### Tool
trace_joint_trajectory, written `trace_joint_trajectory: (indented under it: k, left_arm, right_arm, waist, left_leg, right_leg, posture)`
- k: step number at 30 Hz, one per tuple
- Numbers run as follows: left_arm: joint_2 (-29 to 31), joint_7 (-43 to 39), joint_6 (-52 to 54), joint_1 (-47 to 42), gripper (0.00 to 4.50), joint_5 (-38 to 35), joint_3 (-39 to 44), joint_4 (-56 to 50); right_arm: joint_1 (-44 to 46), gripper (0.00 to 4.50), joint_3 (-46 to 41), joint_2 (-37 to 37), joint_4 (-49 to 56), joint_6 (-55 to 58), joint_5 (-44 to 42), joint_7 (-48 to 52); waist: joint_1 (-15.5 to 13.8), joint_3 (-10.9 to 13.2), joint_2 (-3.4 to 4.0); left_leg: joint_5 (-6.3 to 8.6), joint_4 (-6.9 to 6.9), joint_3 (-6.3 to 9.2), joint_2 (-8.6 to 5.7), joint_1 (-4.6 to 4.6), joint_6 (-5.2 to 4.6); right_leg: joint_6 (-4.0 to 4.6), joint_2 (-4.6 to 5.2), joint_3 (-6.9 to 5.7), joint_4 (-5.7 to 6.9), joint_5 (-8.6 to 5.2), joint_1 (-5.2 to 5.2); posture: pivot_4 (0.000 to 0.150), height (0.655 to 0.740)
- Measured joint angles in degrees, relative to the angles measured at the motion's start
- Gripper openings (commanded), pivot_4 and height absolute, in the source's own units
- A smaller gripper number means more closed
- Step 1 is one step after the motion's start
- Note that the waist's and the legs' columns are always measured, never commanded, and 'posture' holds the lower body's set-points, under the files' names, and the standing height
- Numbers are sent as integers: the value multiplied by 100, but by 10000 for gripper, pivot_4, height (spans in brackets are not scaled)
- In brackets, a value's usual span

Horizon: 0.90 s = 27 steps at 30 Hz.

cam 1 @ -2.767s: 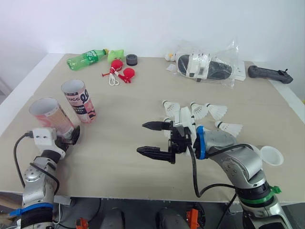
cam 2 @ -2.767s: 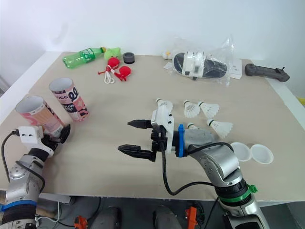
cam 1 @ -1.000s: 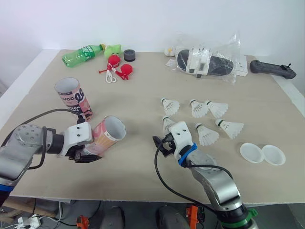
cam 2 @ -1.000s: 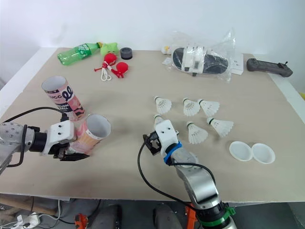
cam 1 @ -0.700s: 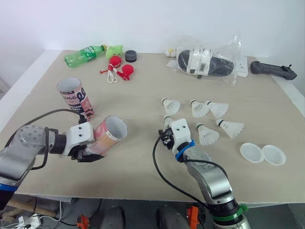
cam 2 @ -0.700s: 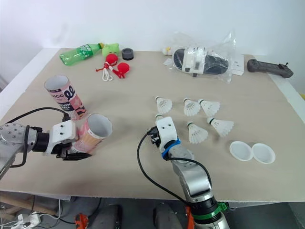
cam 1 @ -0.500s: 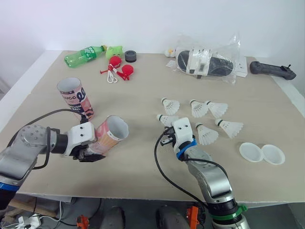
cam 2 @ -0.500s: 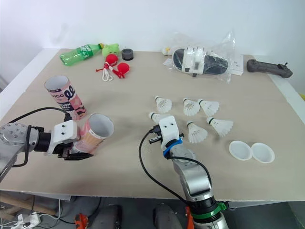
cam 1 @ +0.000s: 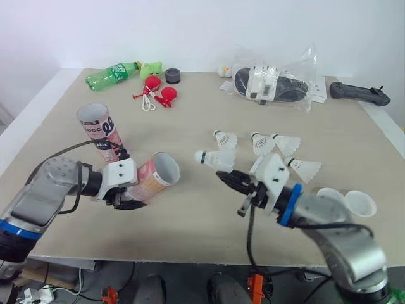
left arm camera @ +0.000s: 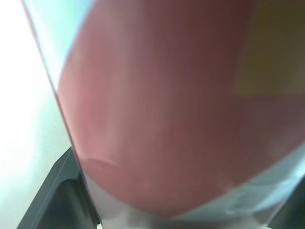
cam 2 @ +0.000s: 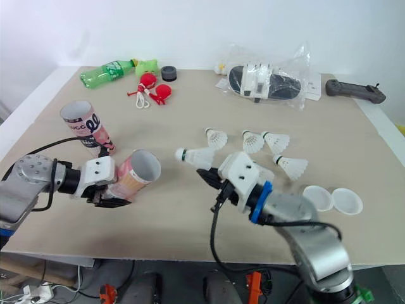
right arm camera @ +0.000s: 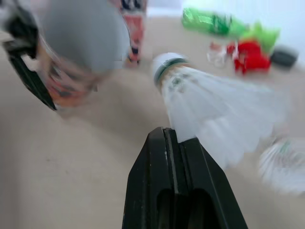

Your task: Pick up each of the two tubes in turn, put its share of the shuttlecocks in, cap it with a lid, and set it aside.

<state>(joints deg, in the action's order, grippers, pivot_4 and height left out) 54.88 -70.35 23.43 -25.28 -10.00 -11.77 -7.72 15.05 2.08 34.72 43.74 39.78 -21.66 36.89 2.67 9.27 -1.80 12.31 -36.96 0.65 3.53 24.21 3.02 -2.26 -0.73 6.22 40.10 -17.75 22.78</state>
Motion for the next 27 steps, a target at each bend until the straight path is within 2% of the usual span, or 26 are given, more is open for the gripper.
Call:
trace_joint_trajectory:
  k: [5, 9, 17, 23, 27]
  left_arm:
    - [-188, -139, 0, -417, 31291, 248, -310, 215]
    - [-268, -219, 6, -571, 31291, 354, -403, 279]
    - [-360, -257, 26, -614, 31291, 457, -410, 272]
    - [-385, -243, 101, -599, 31291, 457, -399, 210]
    - [-410, -215, 169, -590, 31291, 458, -397, 173]
  right_arm:
    - [1102, 463, 113, 614, -298, -167, -75, 701]
    - [1711, 463, 825, 754, -543, -401, 155, 1133]
    - [2173, 463, 1778, 795, -1109, -790, 986, 1430]
    - [2194, 463, 1887, 668, -1210, -851, 1099, 1570]
    - [2197, 12869, 1886, 573, -1208, -835, 1073, 1584]
  waist:
    - [-7, 0, 0]
    - [-7, 0, 1]
    - [-17, 0, 1]
    - [-18, 0, 1]
    - [-17, 0, 1]
  left_leg:
    - [-20, -7, 4, -2, 1, -32]
    - [-20, -16, 5, -2, 4, -33]
    - [-20, -32, 10, -4, 13, -33]
    - [-20, -33, 11, -4, 14, -33]
    - [-20, -33, 13, -4, 14, -33]
  right_leg:
    - [-20, -1, -3, 0, 14, -3]
    - [5, 0, -2, 0, 30, -3]
    - [2, 3, -8, 1, 32, -3]
    - [1, 3, -7, 1, 32, -3]
    - [1, 3, -9, 1, 32, -4]
  posture:
    - [1500, 7400]
    - [1500, 7400]
    - [1500, 7400]
    - [1500, 7400]
    - [1500, 7400]
